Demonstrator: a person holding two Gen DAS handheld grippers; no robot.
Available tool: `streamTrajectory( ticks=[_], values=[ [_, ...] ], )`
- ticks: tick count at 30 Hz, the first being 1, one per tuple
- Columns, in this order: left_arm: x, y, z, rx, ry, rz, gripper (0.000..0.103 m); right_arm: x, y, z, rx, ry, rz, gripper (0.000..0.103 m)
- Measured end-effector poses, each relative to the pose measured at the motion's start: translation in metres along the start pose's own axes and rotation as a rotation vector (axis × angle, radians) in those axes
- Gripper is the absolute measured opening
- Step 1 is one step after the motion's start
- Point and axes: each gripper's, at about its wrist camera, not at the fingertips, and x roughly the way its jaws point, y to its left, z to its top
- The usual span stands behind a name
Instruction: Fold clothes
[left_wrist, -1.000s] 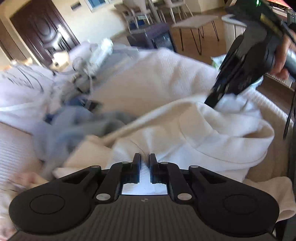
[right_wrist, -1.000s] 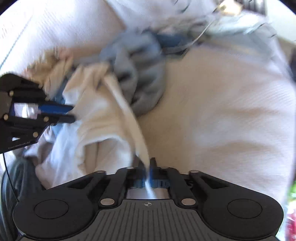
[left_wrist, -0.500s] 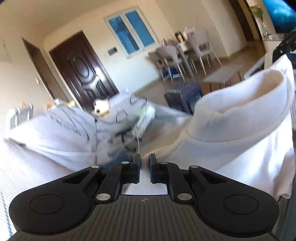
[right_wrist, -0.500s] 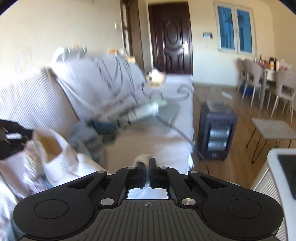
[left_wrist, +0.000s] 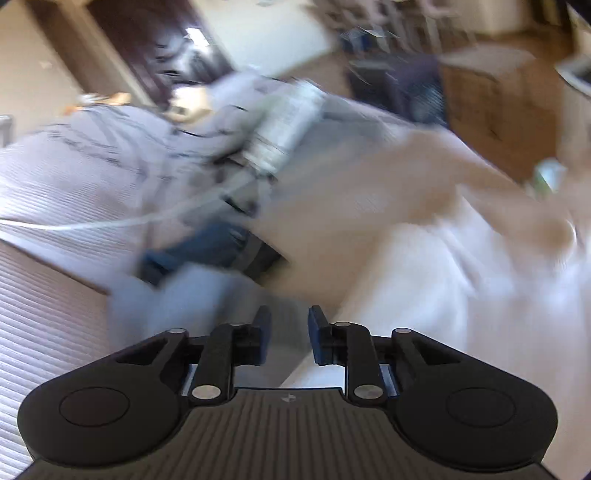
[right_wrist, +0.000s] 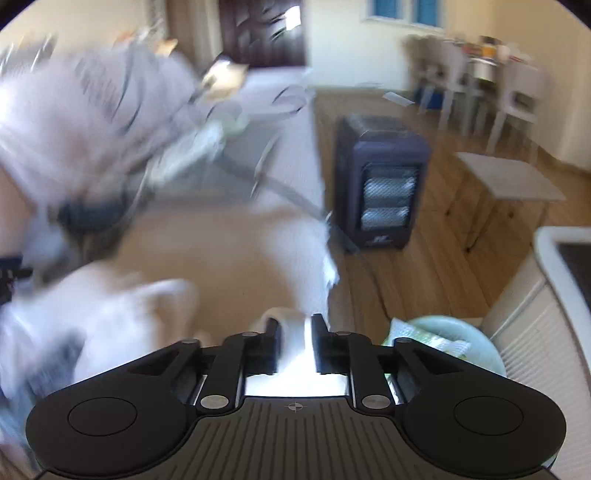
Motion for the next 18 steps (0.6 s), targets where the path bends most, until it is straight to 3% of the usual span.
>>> streamTrajectory(
  ticks=[1, 3, 8, 10, 13, 18],
  values=[
    [-0.001, -0.007, -0.011, 0.03, 0.006, -0.021, 0.041, 0.01, 0.003, -0.008, -0.044, 0.002, -0.004, 0.038],
    [-0.007, -0.02, -0.035, 0.085, 0.013, -0.095, 0.044, 0.014, 0.006, -0.019, -0.113, -0.031, -0.061, 0.052],
    [-0.027, -0.057, -0.092, 0.06, 0.054, -0.237, 0.057, -0.003, -0.001, -0.021, -0.192, -0.1, -0.1, 0.057],
    [-0.036, -0.072, -0.11, 0.042, 0.052, -0.278, 0.068, -0.021, 0.002, -0.024, -0.266, -0.139, -0.107, 0.072],
    [-0.049, -0.093, -0.132, 0.043, 0.072, -0.315, 0.07, -0.04, -0.002, -0.035, -0.314, -0.093, -0.006, 0.086],
    [-0.063, -0.111, -0.159, -0.002, 0.13, -0.329, 0.071, -0.06, 0.0, -0.08, -0.231, 0.146, 0.226, 0.086]
  ],
)
